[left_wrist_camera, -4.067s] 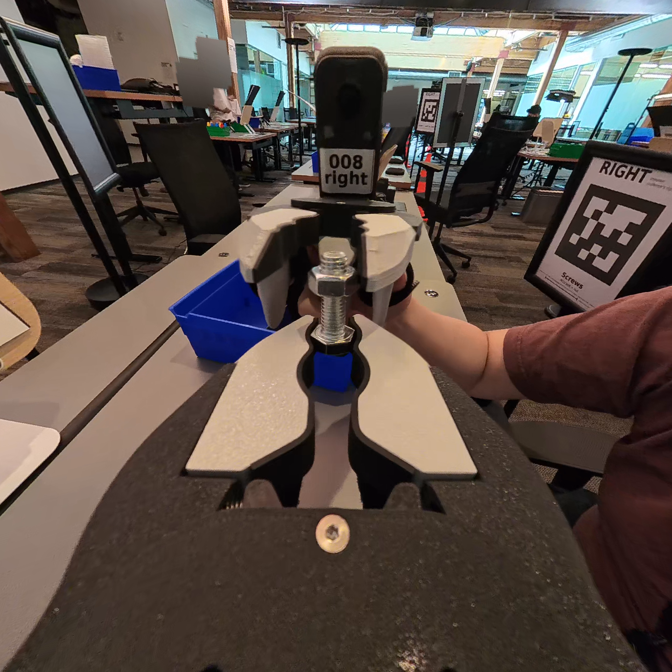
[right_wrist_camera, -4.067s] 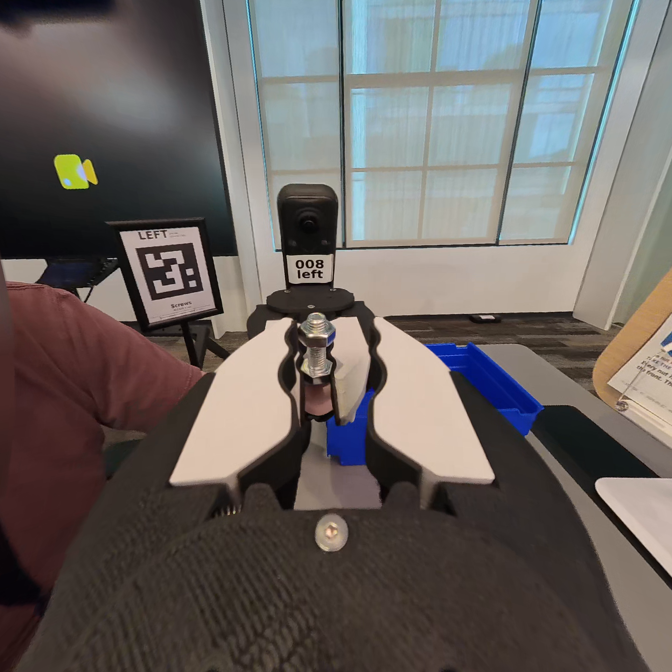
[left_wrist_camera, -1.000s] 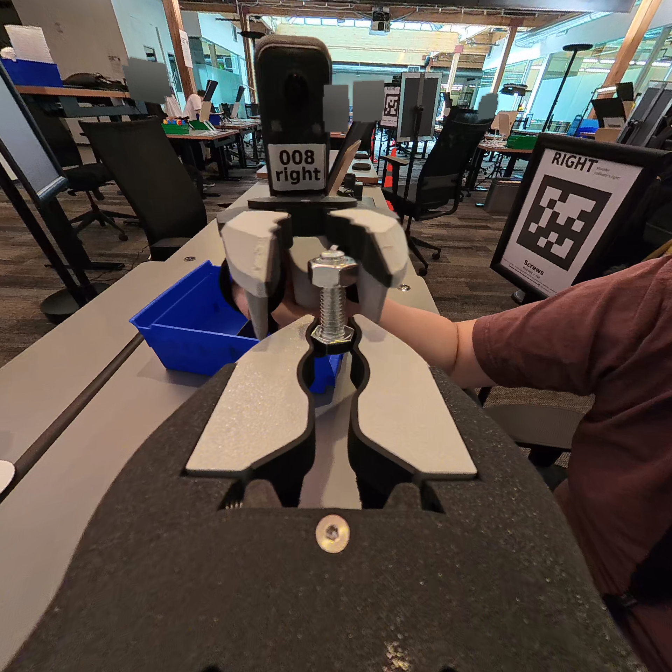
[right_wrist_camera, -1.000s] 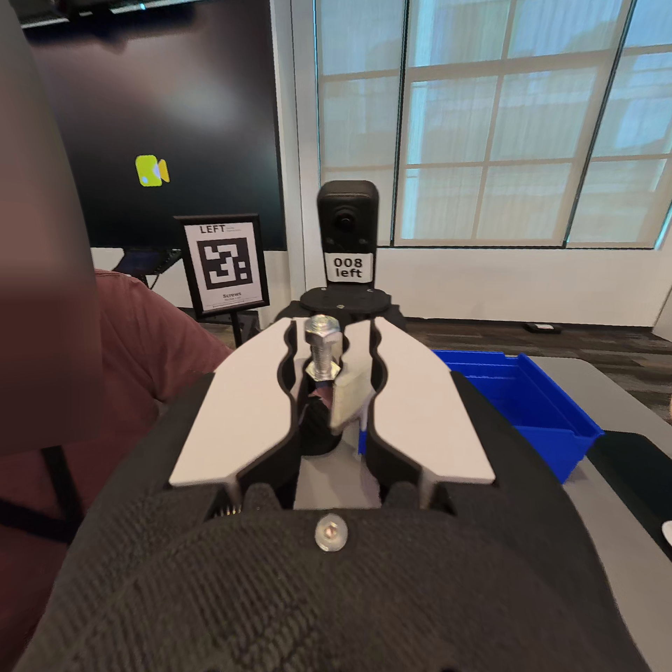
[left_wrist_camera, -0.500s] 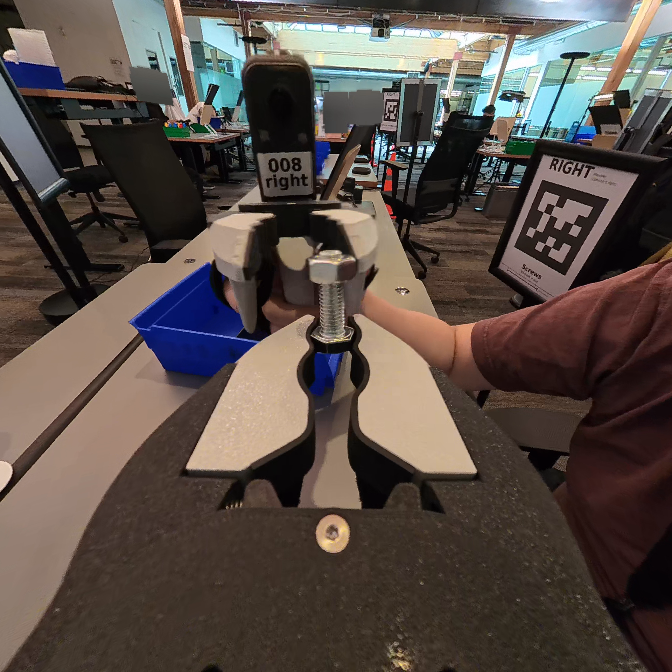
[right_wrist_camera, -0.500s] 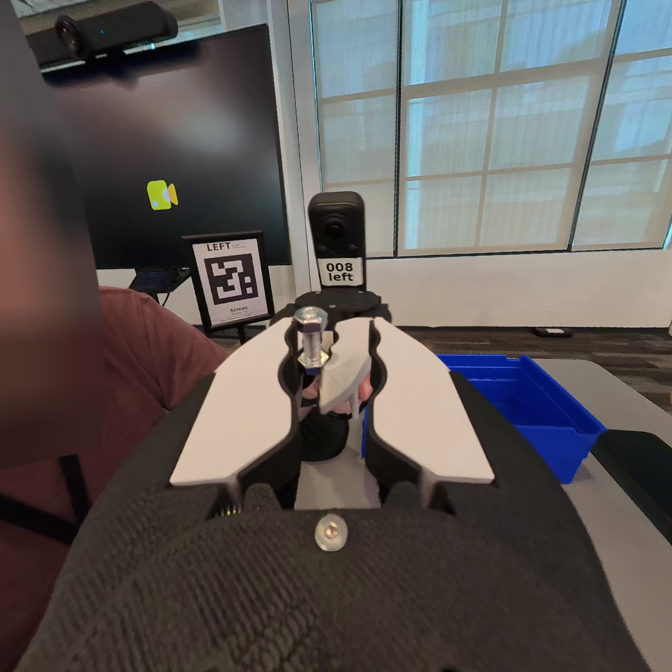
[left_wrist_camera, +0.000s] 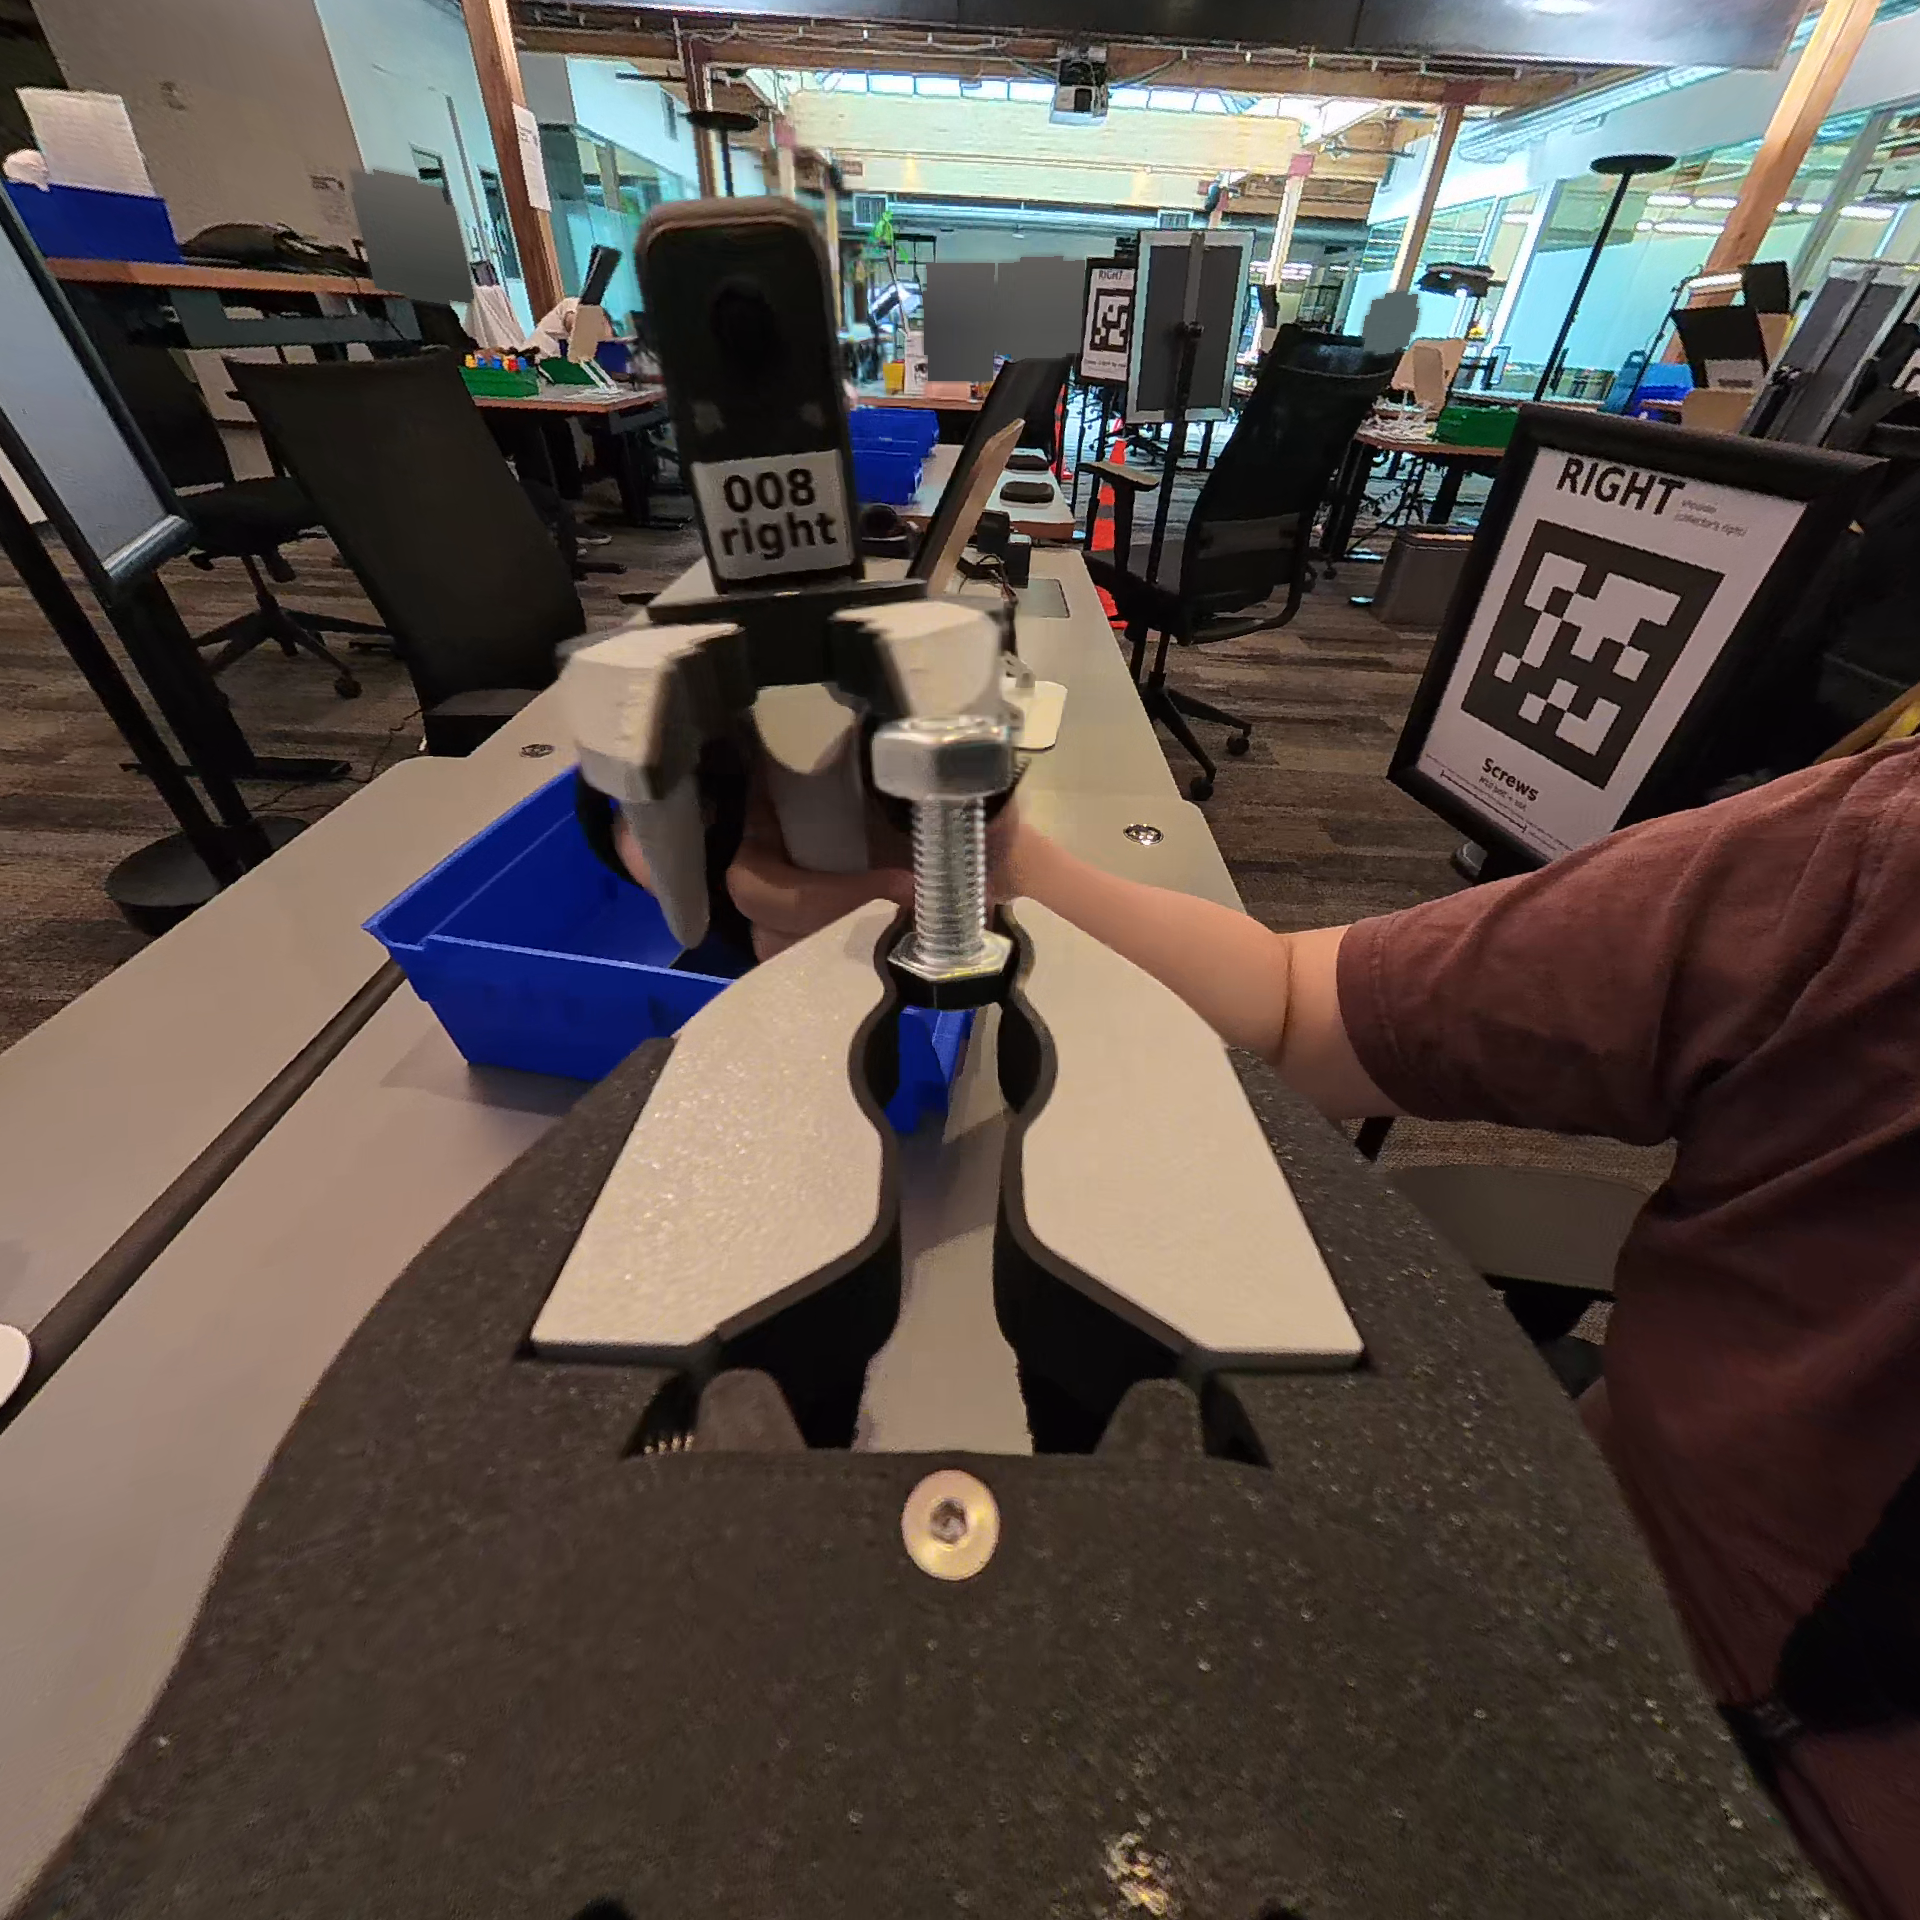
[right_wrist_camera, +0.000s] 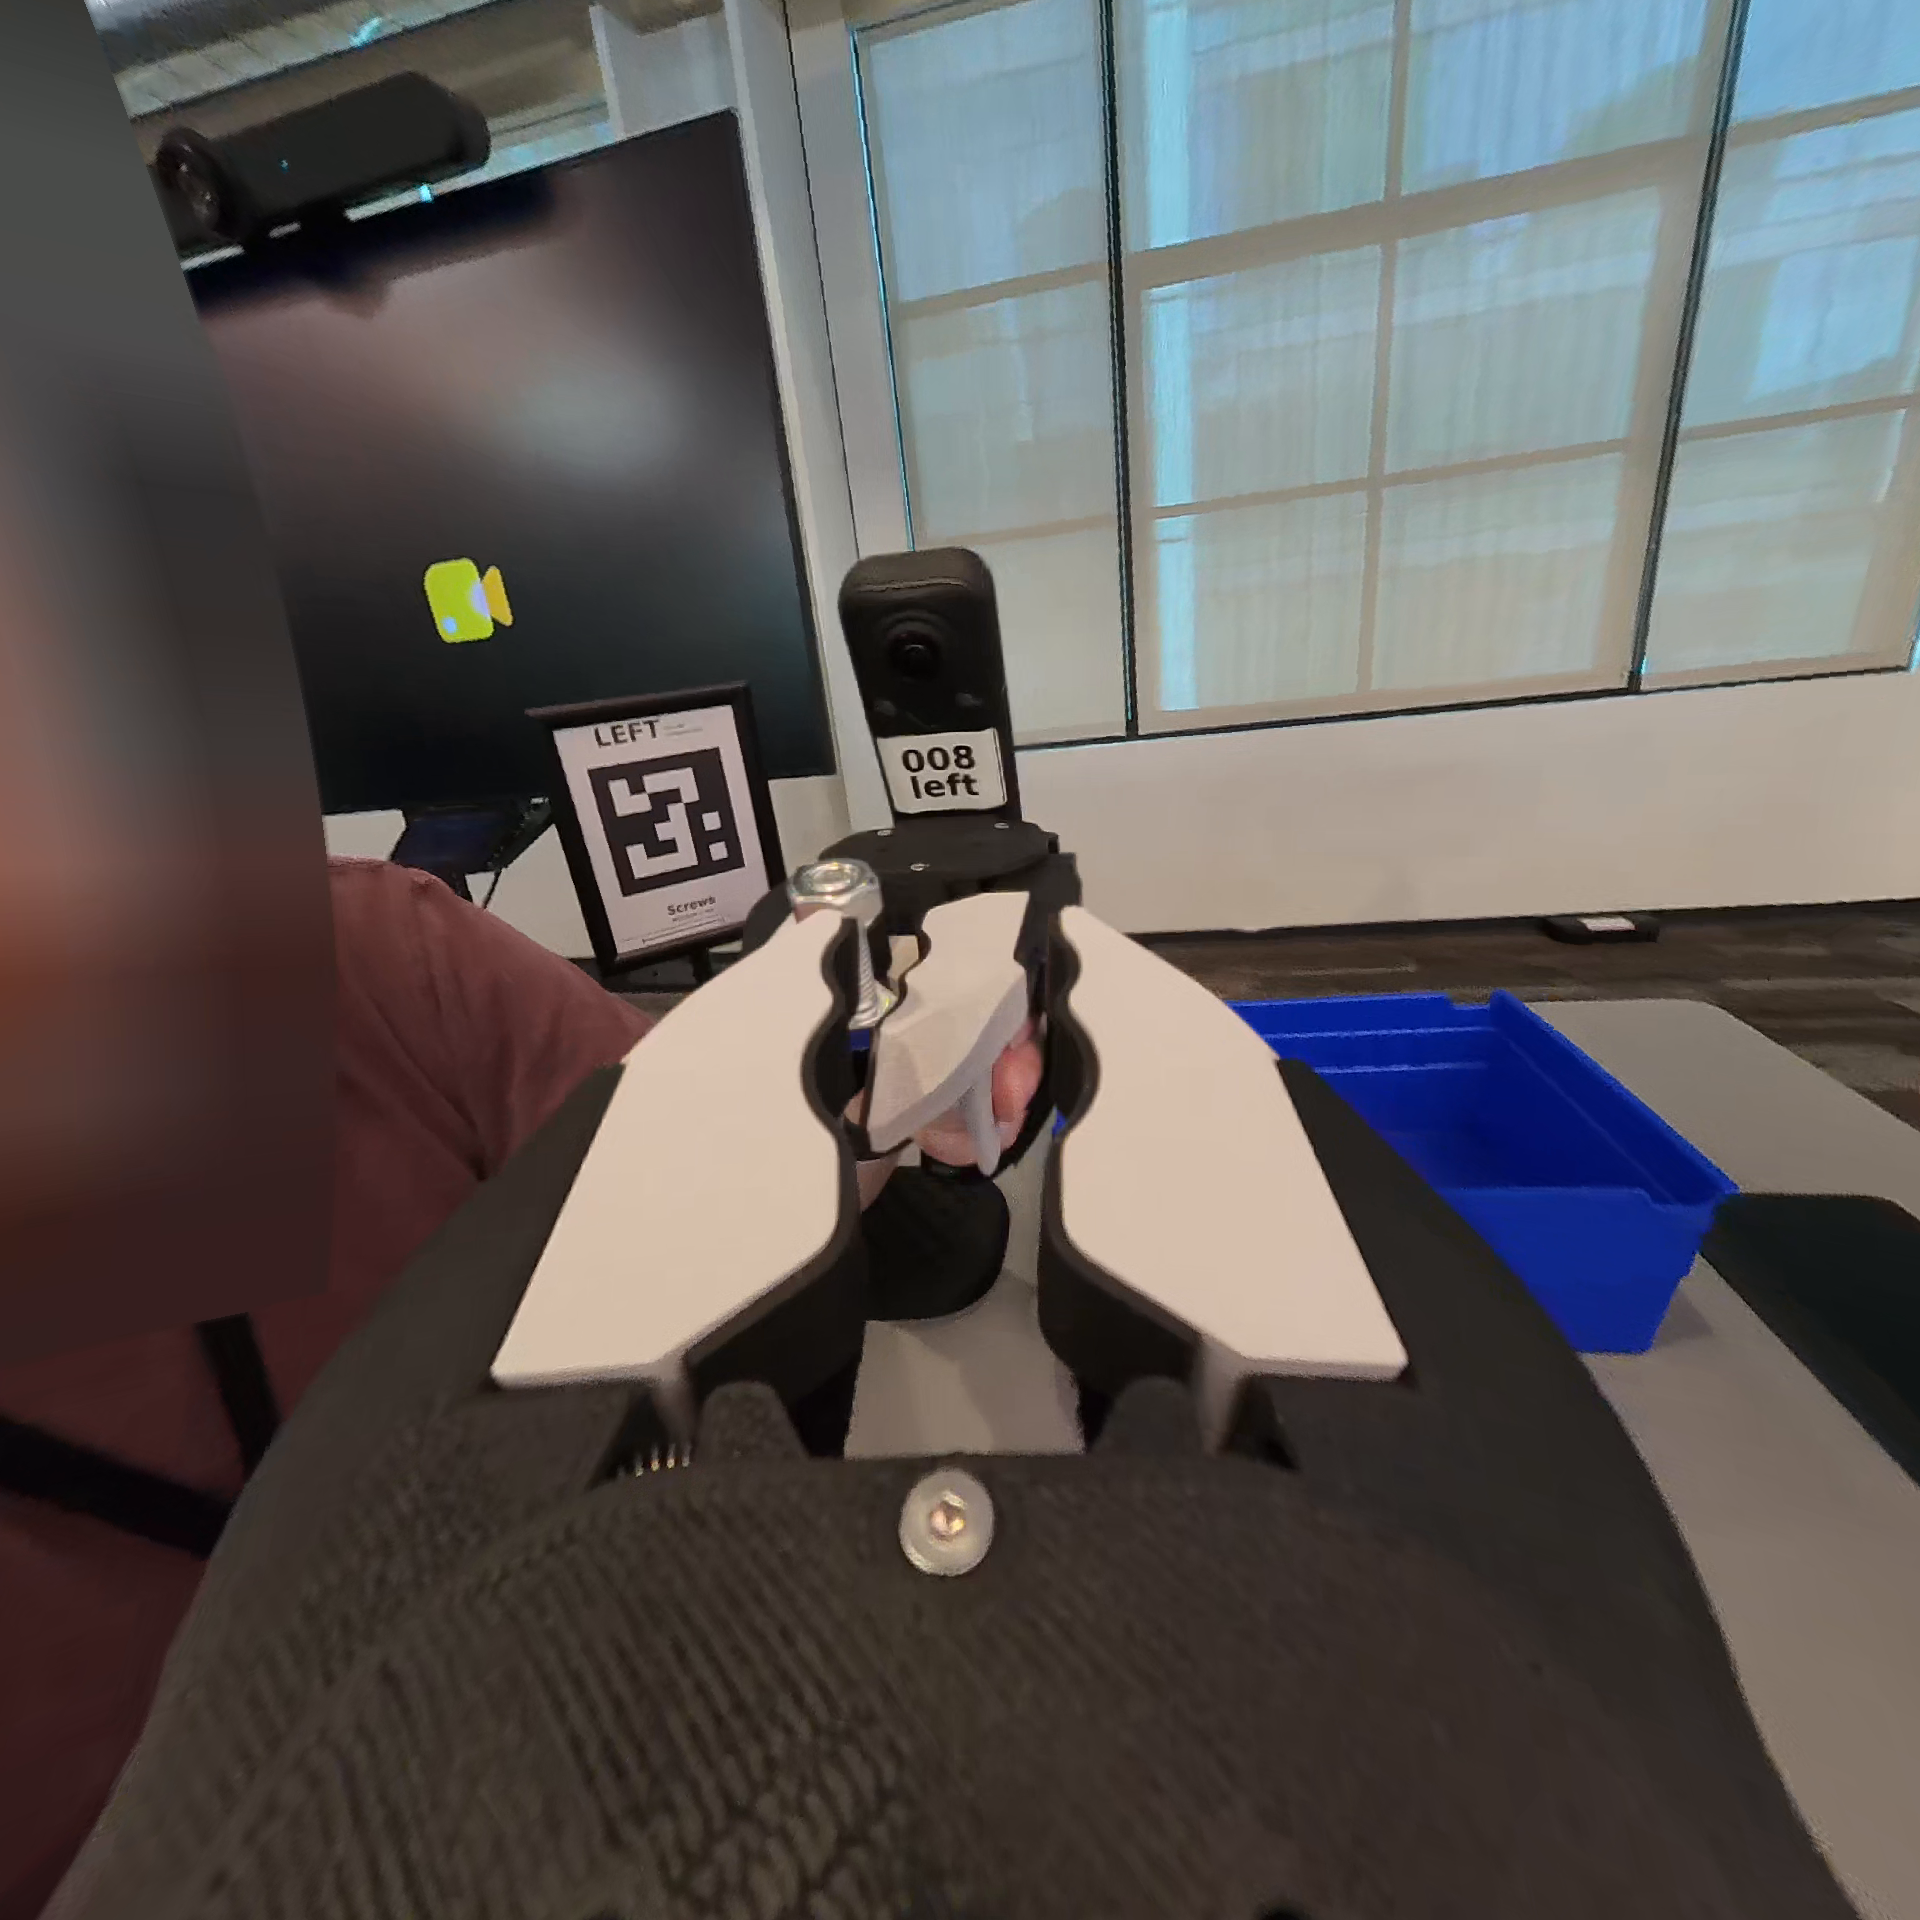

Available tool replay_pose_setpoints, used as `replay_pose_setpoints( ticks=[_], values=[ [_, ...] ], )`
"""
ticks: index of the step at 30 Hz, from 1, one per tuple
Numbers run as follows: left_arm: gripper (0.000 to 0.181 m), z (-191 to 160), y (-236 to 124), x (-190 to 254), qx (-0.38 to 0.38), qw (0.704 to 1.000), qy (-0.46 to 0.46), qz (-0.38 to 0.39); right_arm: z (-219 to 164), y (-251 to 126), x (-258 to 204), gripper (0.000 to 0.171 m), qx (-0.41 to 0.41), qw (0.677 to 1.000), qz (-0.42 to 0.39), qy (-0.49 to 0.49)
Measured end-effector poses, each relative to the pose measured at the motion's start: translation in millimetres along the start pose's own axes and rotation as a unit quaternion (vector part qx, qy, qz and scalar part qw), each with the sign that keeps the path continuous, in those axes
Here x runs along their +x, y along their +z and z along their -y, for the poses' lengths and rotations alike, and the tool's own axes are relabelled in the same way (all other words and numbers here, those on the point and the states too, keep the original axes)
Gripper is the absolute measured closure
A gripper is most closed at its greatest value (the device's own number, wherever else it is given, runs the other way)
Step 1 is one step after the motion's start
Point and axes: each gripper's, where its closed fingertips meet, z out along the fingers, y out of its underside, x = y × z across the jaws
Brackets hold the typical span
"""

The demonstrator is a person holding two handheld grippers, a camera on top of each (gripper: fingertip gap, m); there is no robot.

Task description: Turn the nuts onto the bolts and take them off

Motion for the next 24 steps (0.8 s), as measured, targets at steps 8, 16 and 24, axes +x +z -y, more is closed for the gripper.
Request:
replay_pose_setpoints(
  ticks=[8,16,24],
  values=[
    [0.167,-2,2,-1,-0.002,1.0,-0.004,0.0,-3,15,-19,0.134,-0.015,0.999,0.019,-0.034],
    [0.167,1,0,1,0.0,1.0,0.004,0.002,7,3,-14,0.136,0.007,1.0,0.023,-0.009],
    [0.167,1,1,2,0.003,1.0,0.0,-0.002,4,8,-12,0.136,-0.006,1.0,0.003,-0.018]
  ],
)
